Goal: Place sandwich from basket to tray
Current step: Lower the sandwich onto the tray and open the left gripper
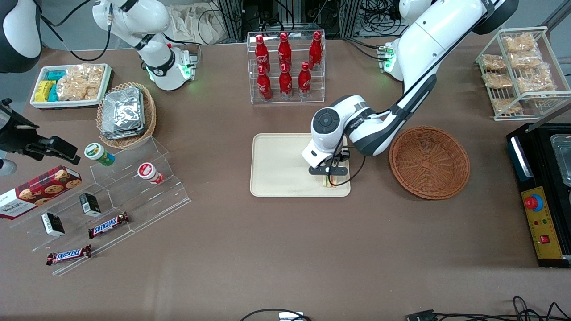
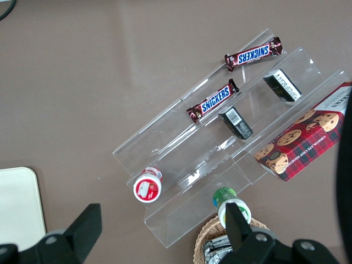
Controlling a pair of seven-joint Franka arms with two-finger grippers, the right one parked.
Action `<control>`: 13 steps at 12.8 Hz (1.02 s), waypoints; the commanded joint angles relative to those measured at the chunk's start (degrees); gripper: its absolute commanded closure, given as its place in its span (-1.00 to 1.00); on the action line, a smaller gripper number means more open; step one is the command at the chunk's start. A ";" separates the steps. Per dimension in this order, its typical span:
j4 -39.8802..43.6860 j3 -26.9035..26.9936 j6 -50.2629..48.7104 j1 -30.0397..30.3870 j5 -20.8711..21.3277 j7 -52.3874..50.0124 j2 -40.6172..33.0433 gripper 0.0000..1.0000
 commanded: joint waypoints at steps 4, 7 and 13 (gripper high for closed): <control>0.40 -0.87 -3.78 2.18 -1.82 -1.08 -4.68 -1.00; 5.39 -0.87 -12.98 2.18 -9.02 -0.12 -9.96 -1.00; 21.73 0.18 -39.77 6.21 -20.10 11.72 -18.84 -1.00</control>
